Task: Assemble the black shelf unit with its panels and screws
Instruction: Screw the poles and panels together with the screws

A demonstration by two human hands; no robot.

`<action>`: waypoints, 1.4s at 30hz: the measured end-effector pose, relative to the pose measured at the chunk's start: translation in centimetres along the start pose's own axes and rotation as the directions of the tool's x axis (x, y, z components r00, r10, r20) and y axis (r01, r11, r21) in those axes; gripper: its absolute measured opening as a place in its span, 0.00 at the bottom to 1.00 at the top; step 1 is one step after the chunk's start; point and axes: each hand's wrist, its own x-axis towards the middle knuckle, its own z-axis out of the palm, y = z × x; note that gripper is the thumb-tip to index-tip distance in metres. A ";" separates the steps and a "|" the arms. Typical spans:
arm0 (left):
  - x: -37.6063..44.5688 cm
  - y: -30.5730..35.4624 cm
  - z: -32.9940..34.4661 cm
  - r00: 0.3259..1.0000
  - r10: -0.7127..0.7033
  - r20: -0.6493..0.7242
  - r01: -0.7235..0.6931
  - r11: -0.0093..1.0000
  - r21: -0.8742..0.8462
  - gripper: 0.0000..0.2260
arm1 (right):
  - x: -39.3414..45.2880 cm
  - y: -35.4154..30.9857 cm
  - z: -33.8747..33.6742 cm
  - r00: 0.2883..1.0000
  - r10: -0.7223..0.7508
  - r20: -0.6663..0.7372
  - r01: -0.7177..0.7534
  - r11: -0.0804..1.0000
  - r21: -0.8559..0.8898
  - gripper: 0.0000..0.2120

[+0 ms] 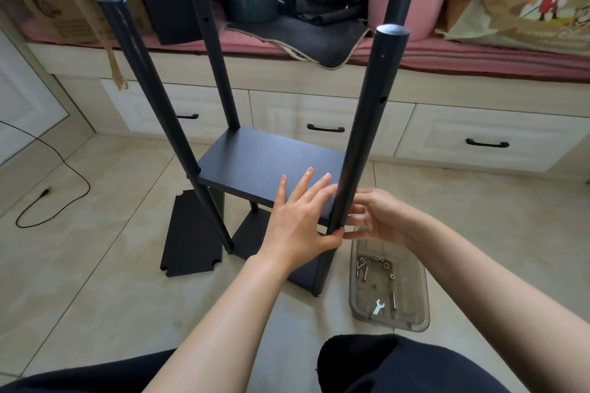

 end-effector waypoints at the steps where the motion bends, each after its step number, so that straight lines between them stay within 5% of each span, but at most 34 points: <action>1: 0.0 -0.2 0.0 1.000 -0.014 0.027 0.013 1.000 0.025 0.32 | 0.0 0.0 0.1 1.000 -0.004 0.000 0.004 1.000 0.002 0.18; 11: -0.4 -0.7 1.0 0.999 0.001 -0.042 0.004 0.993 0.120 0.29 | -1.6 1.5 -0.7 0.997 -0.039 -0.067 0.044 0.995 0.086 0.11; 30: -0.5 -0.1 1.5 0.995 -0.021 -0.102 0.034 0.991 0.129 0.24 | 4.2 16.8 -10.2 0.893 0.191 -0.408 -0.277 0.947 -0.164 0.09; 42: -0.2 -0.4 3.0 0.970 0.056 -0.236 -0.018 0.987 0.160 0.23 | 12.5 19.3 -10.0 0.883 -0.092 -0.461 -0.247 0.743 -0.622 0.11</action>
